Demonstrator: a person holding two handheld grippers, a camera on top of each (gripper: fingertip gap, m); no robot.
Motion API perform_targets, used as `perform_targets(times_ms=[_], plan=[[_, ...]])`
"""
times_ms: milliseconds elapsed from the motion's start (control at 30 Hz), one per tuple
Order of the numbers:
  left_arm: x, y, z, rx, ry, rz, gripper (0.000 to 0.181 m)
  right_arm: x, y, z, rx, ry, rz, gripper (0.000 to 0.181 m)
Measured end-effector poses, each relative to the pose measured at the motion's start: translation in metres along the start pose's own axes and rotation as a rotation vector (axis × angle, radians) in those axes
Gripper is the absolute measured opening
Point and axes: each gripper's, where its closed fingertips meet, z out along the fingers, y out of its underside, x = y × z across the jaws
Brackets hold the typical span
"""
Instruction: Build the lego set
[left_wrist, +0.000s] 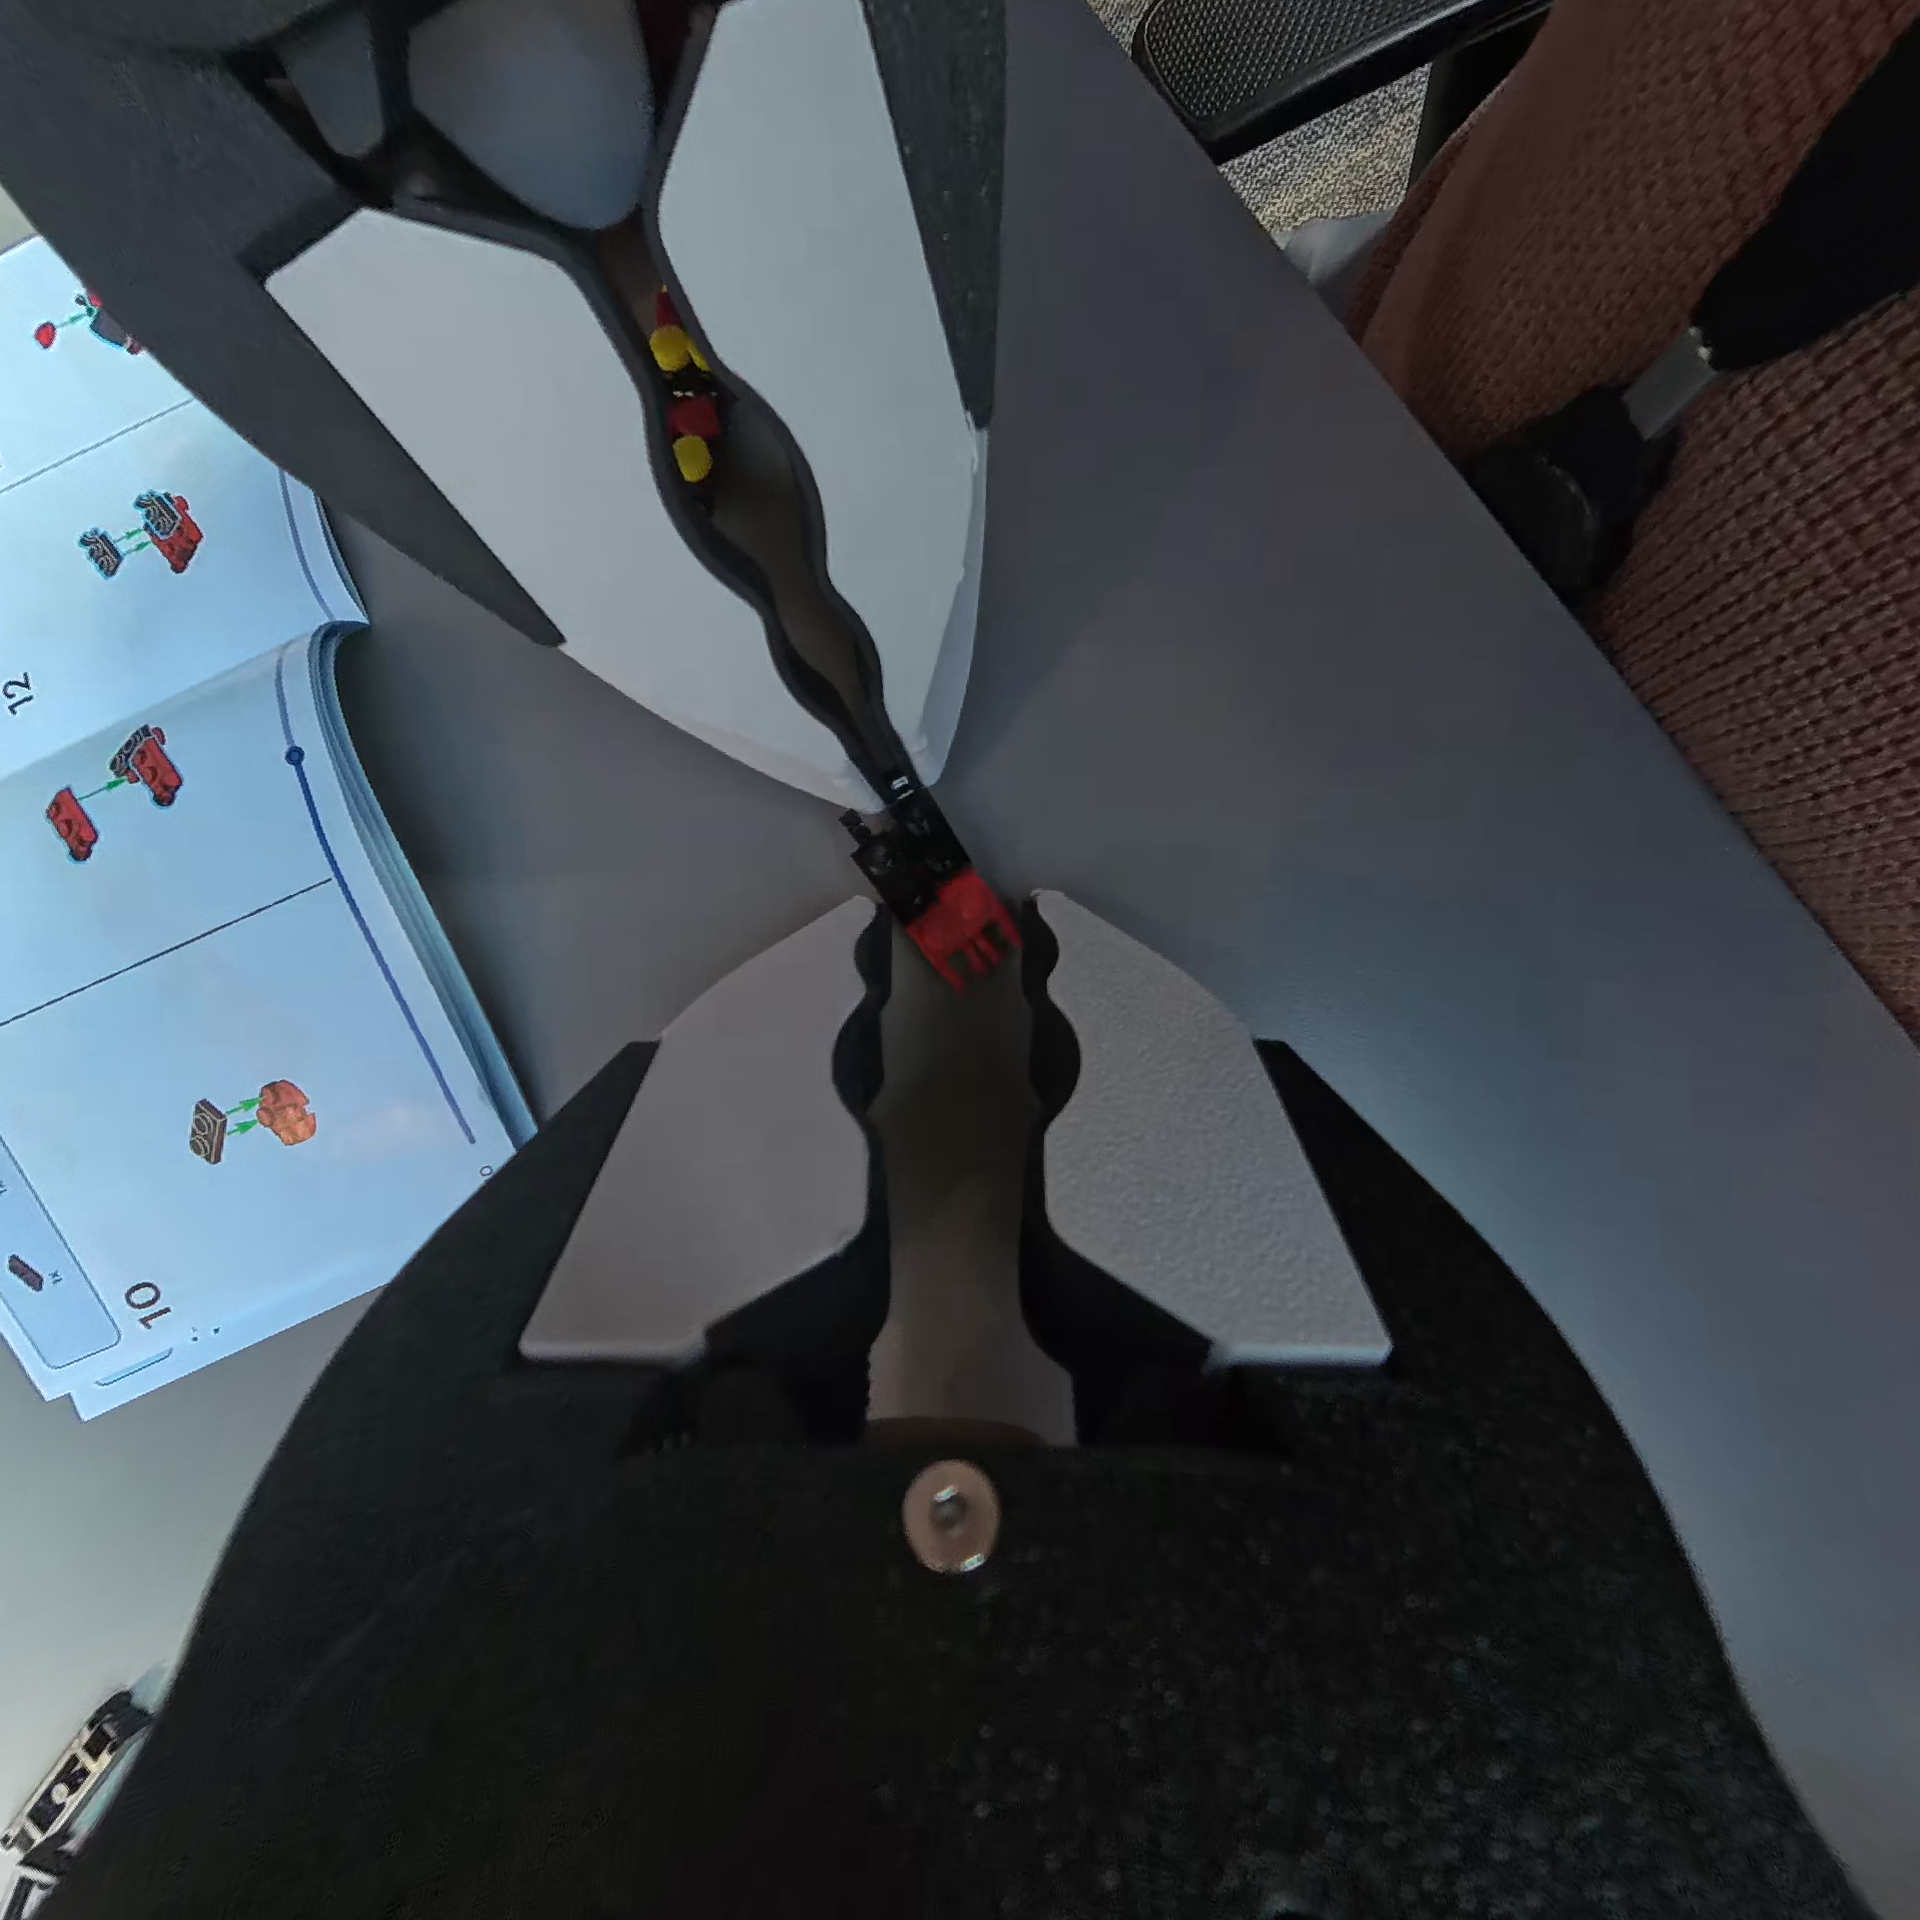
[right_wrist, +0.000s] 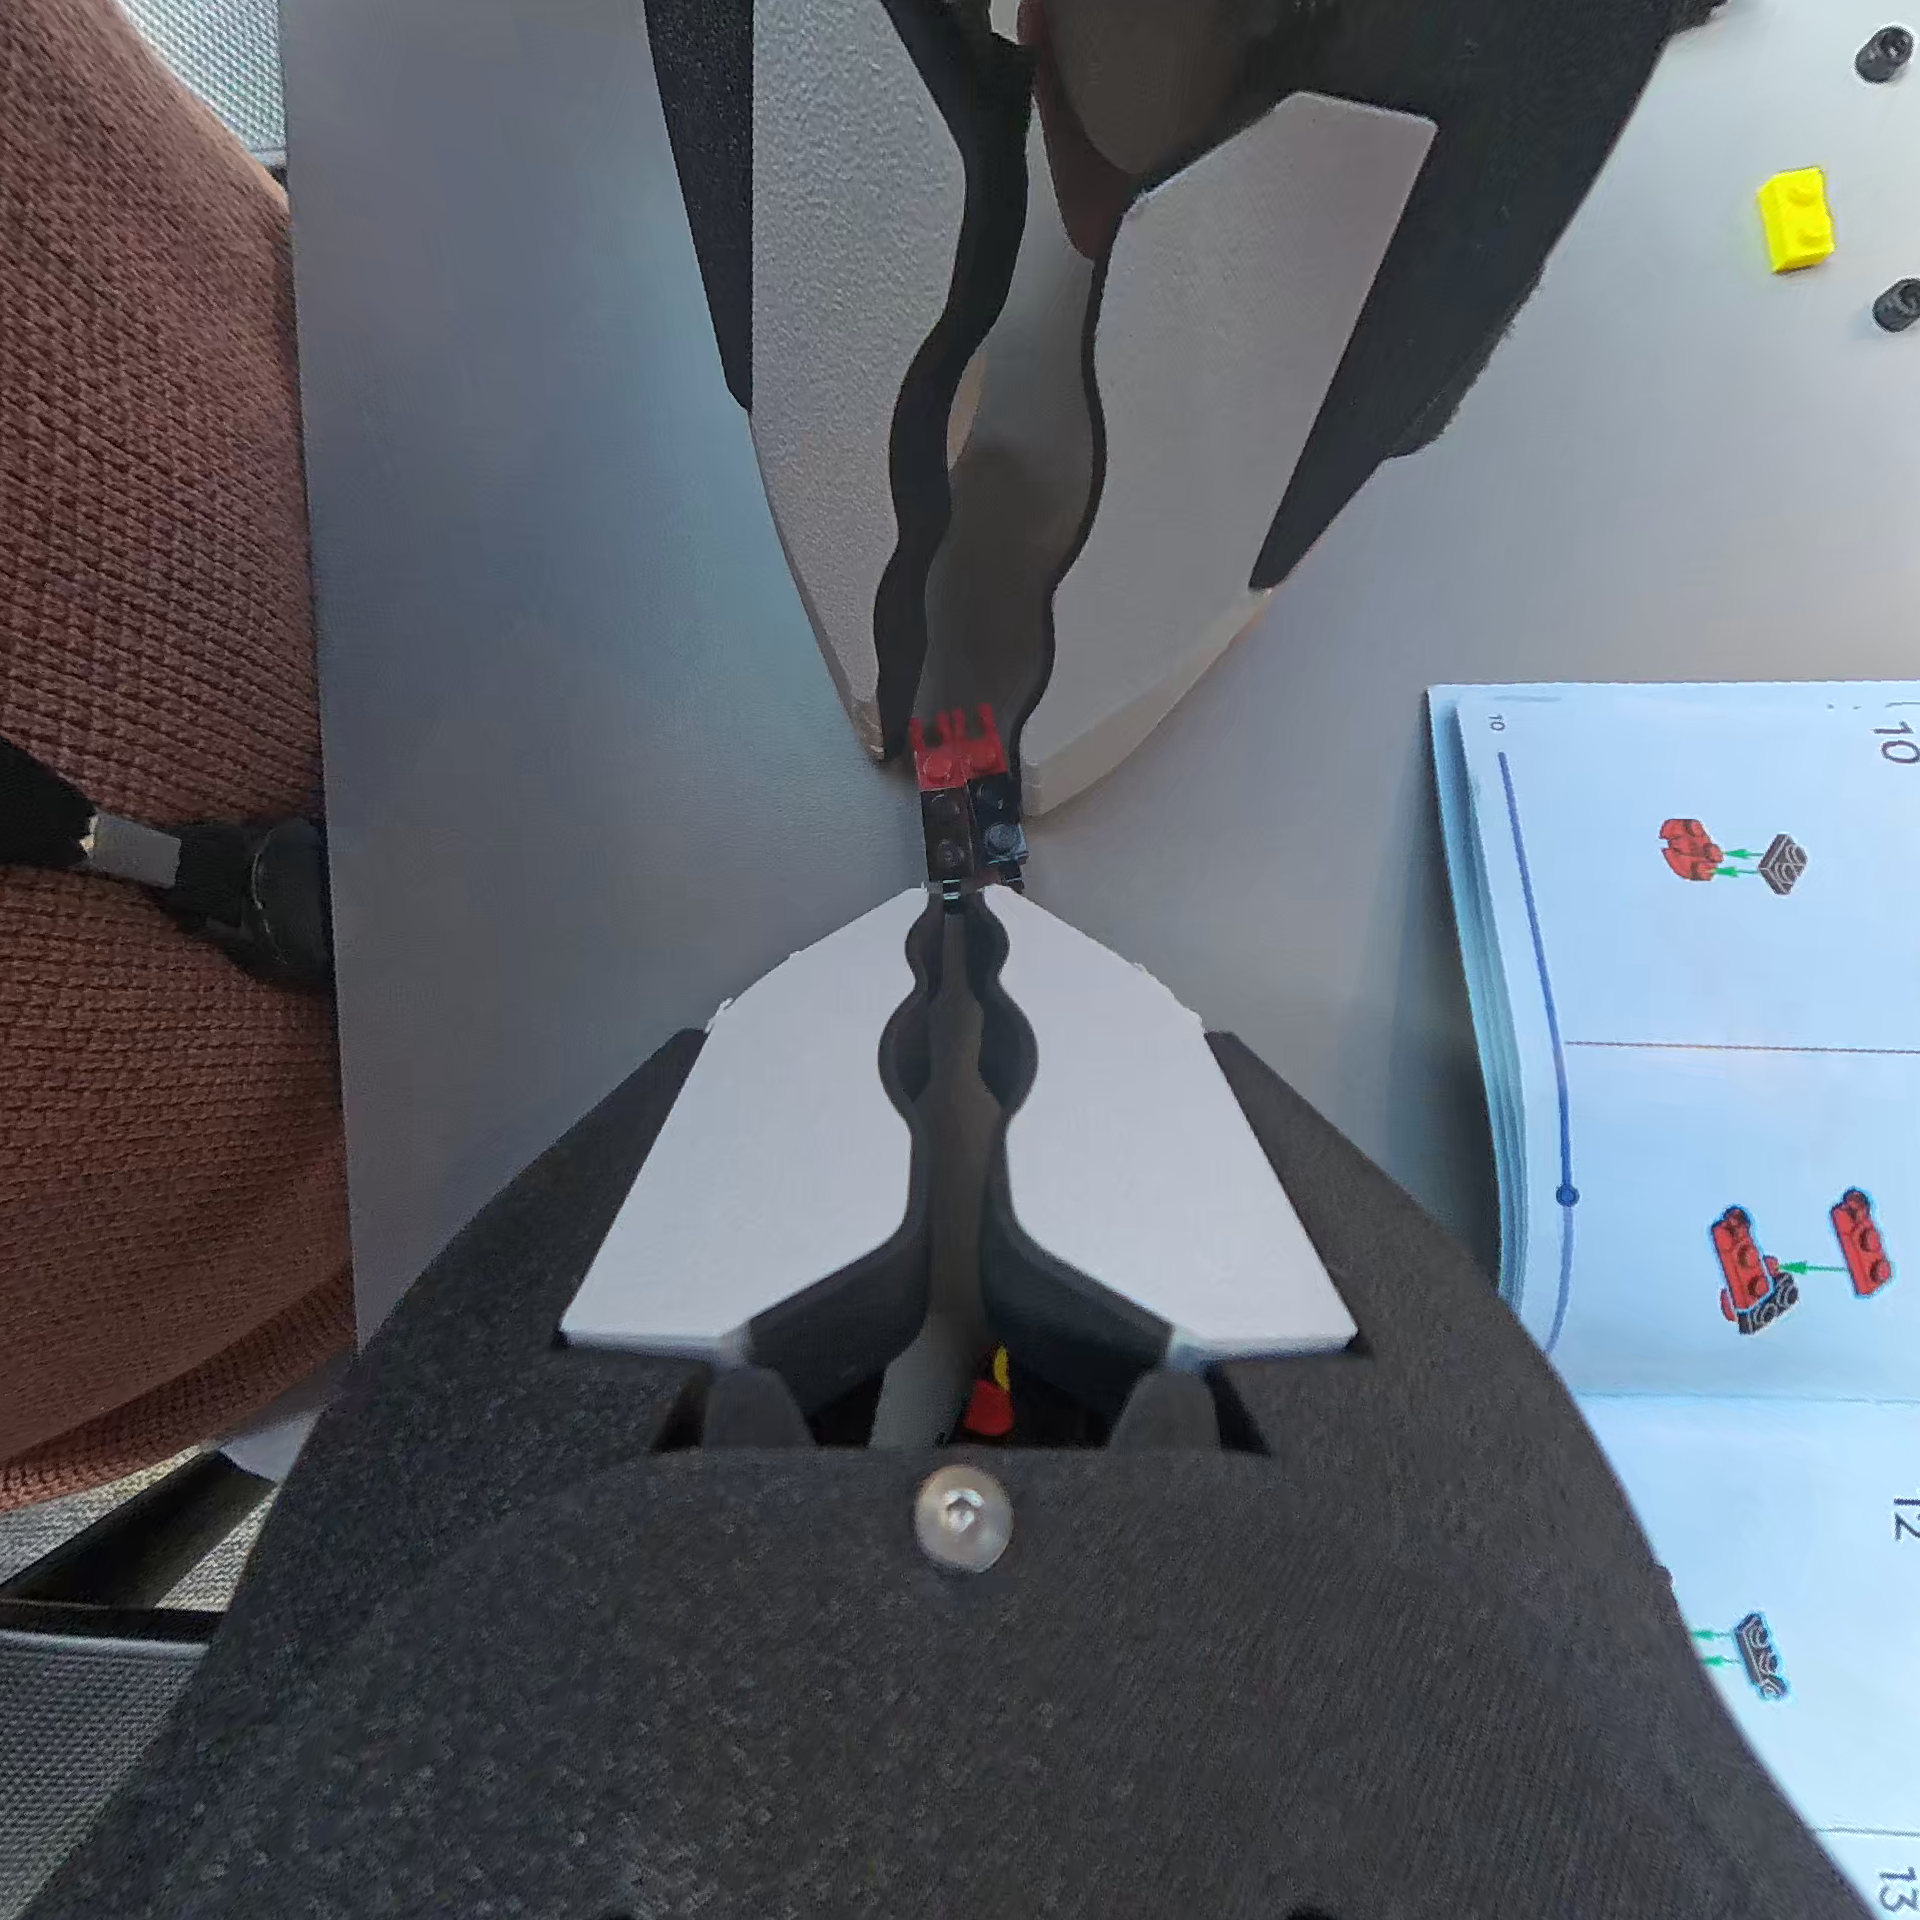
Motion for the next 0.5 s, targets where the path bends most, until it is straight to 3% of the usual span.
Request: perform_targets(times_ms=[500], plan=[[-0.0066, 0.0013, -0.0004, 0.003, -0.059, -0.044, 0.023, 0.0041, 0.0011, -0.0026, 0.038, 0.051, 0.141, 0.008]])
